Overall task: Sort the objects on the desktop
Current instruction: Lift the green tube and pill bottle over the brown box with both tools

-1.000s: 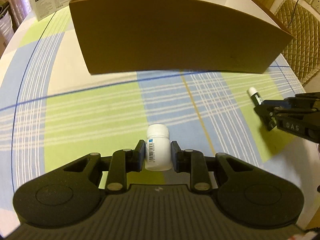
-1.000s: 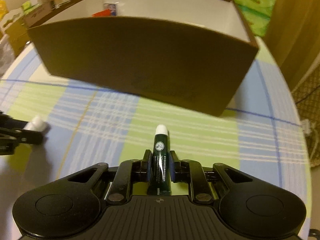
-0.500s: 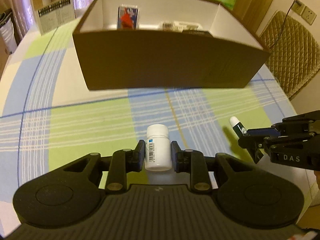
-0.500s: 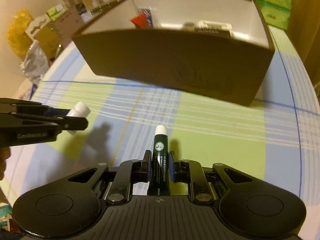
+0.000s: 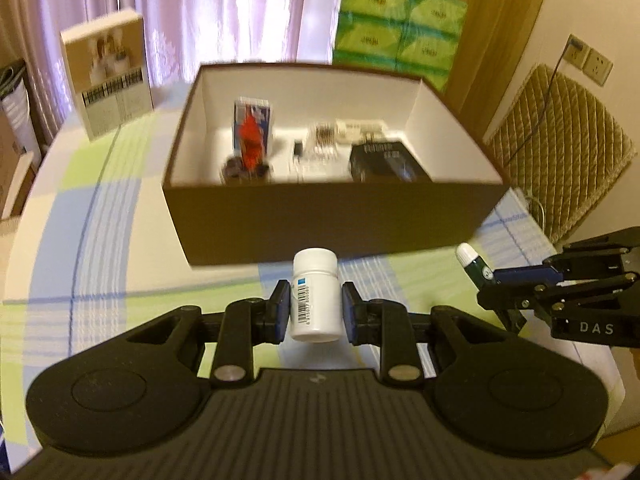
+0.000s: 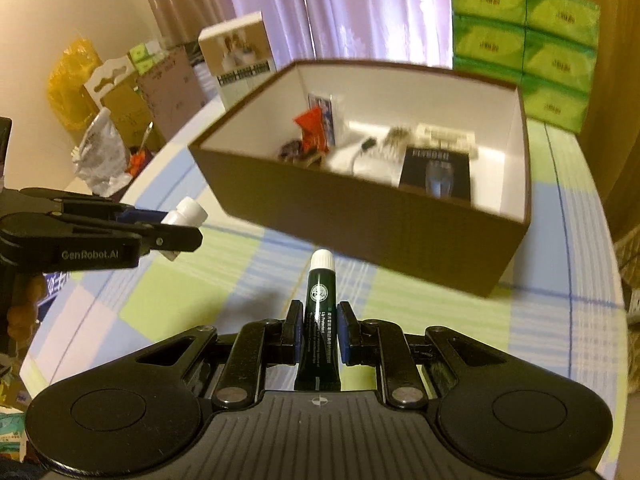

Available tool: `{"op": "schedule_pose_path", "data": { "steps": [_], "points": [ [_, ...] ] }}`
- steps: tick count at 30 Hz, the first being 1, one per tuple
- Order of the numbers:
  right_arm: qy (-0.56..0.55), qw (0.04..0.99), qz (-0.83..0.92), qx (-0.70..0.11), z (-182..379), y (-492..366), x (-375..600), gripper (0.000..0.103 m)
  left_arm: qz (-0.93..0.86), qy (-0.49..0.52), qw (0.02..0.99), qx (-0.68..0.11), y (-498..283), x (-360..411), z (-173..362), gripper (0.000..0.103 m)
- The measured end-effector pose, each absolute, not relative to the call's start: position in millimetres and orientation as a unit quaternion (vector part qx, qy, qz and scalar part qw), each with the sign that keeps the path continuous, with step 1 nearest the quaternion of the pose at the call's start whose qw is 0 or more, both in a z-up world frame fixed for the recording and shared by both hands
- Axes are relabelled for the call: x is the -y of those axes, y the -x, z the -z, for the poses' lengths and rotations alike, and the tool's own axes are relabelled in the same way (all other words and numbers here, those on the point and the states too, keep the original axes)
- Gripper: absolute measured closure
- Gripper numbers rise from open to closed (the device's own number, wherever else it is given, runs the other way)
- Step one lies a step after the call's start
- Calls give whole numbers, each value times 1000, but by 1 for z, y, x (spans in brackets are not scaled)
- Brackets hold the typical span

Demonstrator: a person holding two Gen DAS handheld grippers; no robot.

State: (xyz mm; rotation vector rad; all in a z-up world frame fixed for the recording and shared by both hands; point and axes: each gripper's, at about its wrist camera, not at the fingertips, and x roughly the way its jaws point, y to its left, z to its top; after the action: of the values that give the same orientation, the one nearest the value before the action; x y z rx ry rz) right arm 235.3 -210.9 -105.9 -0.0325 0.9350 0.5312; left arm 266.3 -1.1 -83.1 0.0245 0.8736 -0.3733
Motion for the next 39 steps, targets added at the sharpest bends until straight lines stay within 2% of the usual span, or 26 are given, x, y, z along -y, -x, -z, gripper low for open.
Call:
{"op": "schedule_pose_path", "data": {
  "steps": [10,18,30,39],
  "points": [
    [-16,884,-250,-395,61,-284,223,89,178,-15,910,-375,-317,-2,44,81],
    [-34,890,-243,-384,51,-335,219,89,174,-9,904,-391,-373,3,46,81],
    [-43,873,-235,-426,87,-397,196,89,153,-12,883,-444,-429,6,77,81],
    [-36,850,-236,-469,128,-408,182,89,147,-32,862,-484,-439,13,107,81]
  ]
}}
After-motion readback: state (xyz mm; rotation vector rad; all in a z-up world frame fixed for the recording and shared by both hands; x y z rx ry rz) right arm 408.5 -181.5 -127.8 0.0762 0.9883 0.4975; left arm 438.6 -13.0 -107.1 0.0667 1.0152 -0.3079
